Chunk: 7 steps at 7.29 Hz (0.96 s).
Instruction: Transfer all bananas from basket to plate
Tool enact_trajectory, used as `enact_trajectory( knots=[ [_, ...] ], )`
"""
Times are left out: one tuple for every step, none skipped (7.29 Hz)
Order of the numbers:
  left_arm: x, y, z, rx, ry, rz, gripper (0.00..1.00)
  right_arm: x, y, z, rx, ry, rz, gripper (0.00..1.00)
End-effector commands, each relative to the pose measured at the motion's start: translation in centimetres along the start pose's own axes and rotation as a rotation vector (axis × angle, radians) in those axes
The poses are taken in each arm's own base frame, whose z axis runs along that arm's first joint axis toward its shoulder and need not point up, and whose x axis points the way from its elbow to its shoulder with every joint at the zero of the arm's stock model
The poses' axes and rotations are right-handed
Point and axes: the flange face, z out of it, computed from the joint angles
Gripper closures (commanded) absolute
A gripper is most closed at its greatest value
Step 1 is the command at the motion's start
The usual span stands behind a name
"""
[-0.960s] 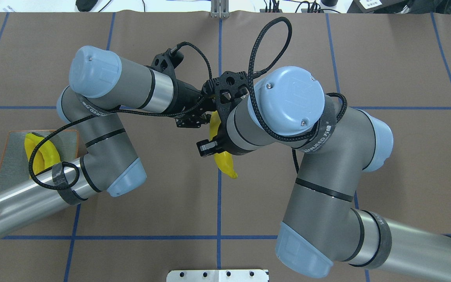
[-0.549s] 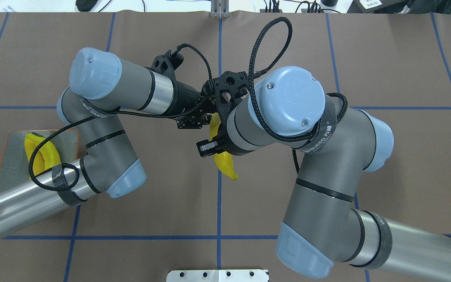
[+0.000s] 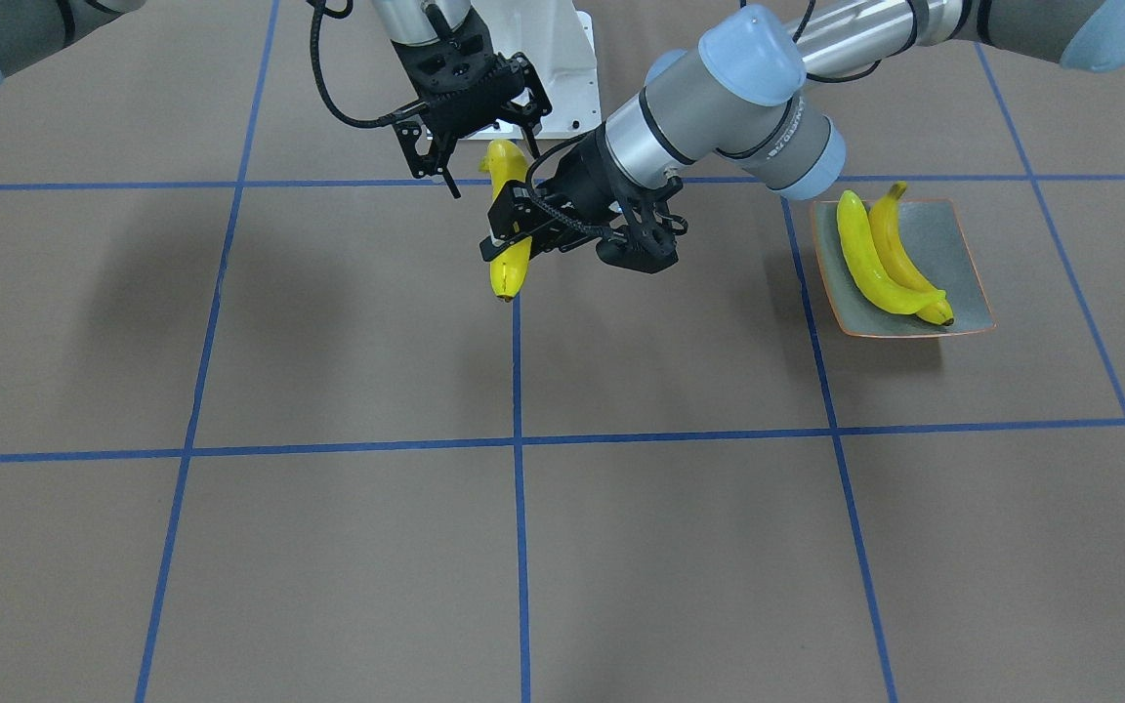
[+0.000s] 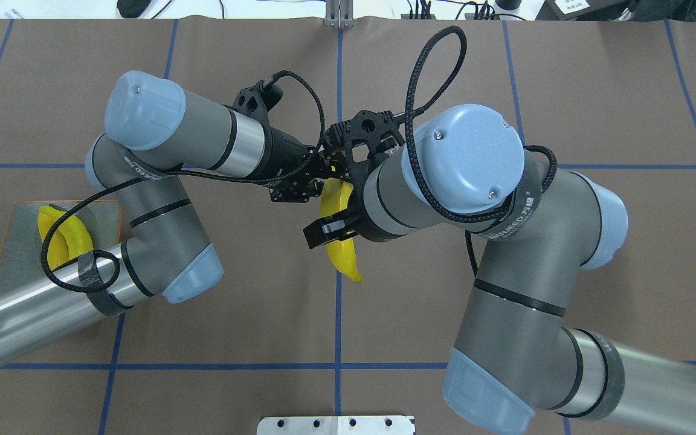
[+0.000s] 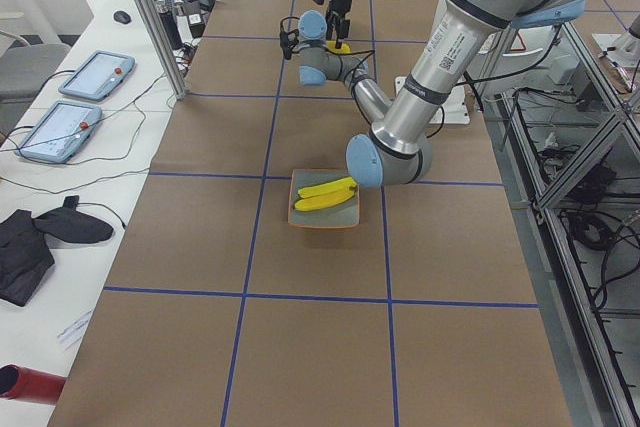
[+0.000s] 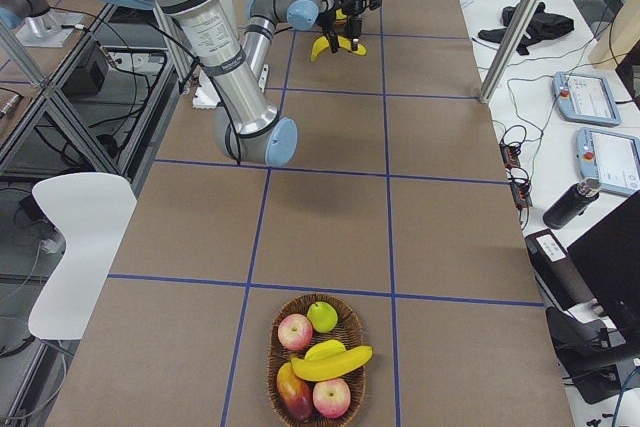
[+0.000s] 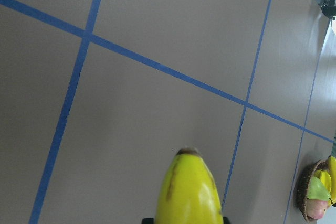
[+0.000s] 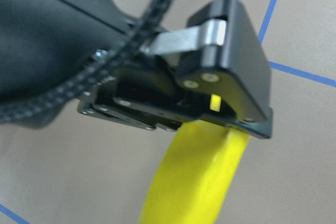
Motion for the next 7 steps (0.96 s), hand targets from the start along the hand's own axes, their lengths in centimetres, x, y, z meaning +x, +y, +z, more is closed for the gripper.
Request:
enact_trajectory(
  knots=[
    [-0.3,-2.9,-1.8,0.021,-0.017,-0.006,1.0,3.6,0.1,-3.5,-0.012,0.06,0.024,0.01],
    [-1.7,-5.0,-3.1,0.007,-0.056,-0.036,1.0,5.4,-0.9,-4.8,-0.032,0.081,0.037,0.01],
    [-4.3,-7.0,-4.9,0.039,-0.081,-0.064,1.0,8.1,-2.2,-6.0,-0.049,0.087,0.086,0.01],
    [-6.8,-8.9,-7.1,0.044,-0.104,-0.093,1.0,10.7,-2.9,-6.7,-0.055,0.099,0.124,0.01],
    [-8.1,-9.1,-9.6,0.028,-0.111,-0.115,1.0,12.0,-3.2,-7.0,-0.05,0.111,0.137,0.01],
    [-11.7,-8.6,-12.4,0.048,-0.13,-0.144,1.0,13.7,-3.5,-7.2,-0.054,0.125,0.163,0.01],
    [-15.2,-8.6,-14.5,0.068,-0.155,-0.181,1.0,14.5,-3.5,-7.0,-0.058,0.136,0.172,0.01]
  ],
)
